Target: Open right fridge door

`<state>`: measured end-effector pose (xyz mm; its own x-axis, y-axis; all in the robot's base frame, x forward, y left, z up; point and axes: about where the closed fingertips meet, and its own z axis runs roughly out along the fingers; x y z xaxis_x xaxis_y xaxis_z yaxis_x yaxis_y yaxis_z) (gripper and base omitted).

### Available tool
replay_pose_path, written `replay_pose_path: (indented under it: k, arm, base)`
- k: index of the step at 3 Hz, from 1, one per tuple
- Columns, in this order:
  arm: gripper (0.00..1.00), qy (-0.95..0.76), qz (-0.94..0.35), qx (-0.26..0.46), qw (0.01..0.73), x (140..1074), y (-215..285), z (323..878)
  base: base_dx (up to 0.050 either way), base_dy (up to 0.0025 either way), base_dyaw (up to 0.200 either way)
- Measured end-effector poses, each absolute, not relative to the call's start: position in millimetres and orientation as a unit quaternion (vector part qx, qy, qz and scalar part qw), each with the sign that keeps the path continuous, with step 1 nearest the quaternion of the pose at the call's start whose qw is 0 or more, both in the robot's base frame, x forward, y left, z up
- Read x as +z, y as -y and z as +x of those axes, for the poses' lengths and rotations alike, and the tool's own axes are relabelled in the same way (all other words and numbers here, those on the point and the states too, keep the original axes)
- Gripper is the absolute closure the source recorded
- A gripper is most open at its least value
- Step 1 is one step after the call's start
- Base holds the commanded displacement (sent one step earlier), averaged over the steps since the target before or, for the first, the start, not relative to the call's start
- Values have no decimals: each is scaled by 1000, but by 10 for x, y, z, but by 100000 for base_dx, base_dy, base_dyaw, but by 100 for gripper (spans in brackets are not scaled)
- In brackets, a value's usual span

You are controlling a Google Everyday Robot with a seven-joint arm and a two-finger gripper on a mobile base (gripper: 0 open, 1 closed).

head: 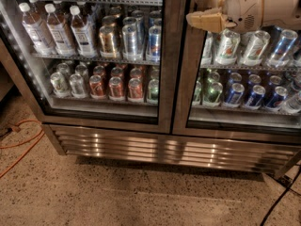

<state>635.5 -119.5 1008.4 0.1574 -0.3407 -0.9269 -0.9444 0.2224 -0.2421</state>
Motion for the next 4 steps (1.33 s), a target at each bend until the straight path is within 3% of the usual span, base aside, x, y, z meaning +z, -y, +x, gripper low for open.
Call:
replay_pose_path:
  k: [3, 4]
  arm:
    - [11, -581, -553, 289, 523, 10084, 1194, 6355]
    - [0, -581, -553, 289, 523, 10084, 1194, 6355]
  base:
    - [0, 0, 0]
    - [0, 0, 0]
